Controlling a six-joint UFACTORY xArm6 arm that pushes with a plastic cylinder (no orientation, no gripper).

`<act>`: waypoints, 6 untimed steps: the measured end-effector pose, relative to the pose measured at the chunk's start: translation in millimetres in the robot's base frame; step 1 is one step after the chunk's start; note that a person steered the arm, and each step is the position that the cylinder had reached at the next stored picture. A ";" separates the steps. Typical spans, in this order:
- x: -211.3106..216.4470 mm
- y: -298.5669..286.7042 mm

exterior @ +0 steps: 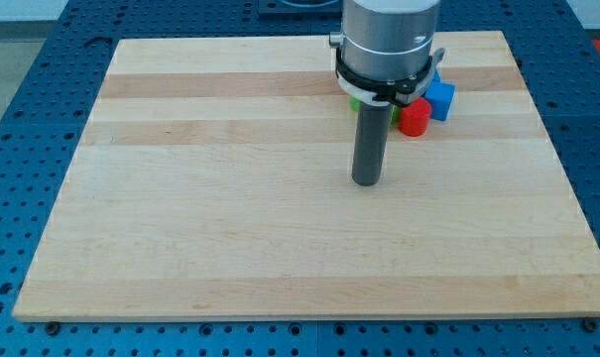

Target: Move your arm to the right side of the board

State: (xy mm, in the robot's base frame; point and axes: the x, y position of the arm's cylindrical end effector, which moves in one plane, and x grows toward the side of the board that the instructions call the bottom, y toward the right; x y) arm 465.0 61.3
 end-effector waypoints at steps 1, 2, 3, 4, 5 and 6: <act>-1.6 13.6; -1.7 67.1; -3.3 130.3; -23.6 180.7; -50.3 219.5; -80.3 230.1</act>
